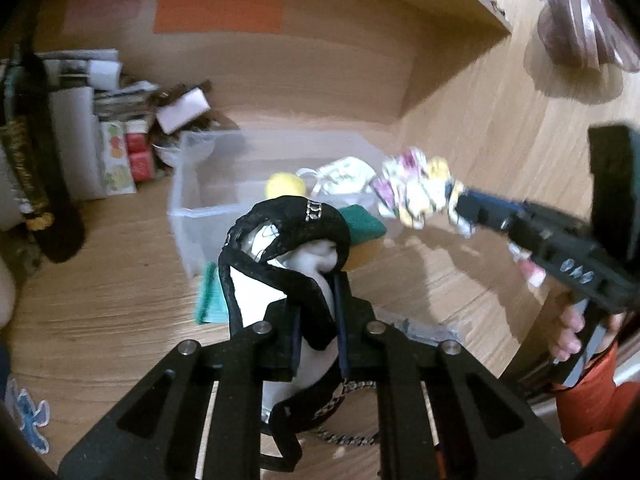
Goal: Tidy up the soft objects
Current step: 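Lower the scrunchie and mask into the clear box and release both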
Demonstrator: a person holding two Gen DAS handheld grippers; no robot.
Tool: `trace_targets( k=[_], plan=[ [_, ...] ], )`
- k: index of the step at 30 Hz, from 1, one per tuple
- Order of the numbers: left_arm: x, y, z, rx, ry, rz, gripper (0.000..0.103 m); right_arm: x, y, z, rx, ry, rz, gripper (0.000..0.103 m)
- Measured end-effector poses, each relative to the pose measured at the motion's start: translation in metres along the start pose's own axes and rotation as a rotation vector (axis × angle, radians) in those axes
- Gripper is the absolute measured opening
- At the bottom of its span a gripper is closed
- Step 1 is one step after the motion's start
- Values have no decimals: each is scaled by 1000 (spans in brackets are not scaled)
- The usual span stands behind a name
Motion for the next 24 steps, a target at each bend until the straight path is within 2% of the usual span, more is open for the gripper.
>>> trace_targets(
  k=[3,6,14,19,24],
  plan=[
    [-22,7,3,8,23,-48,13,3,-4,-10,14,-18,19,12],
    [-28,10,3,28,38,-52,13,-8,1,-20,40,-31,-3,12],
    [-1,6,-5,56,35,-5,13,-56,34,-30,70,-51,-147,12],
    [18,-10,-9,51,1,47,13,-60,40,-33,87,-54,-165,12],
    [31,-34,-18,41,-34,98,13,-49,32,-26,70,-40,-131,12]
  ],
)
Point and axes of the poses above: each gripper's, at about its wrist camera, not at the fingertips, and x roughly against the way its jaws point, z to its right, y to its underside, the point moved 7 cm from there along -x, roughly the way its jaws point, and after that the axes turned 6 degrees about y, right-handed, at the moved point
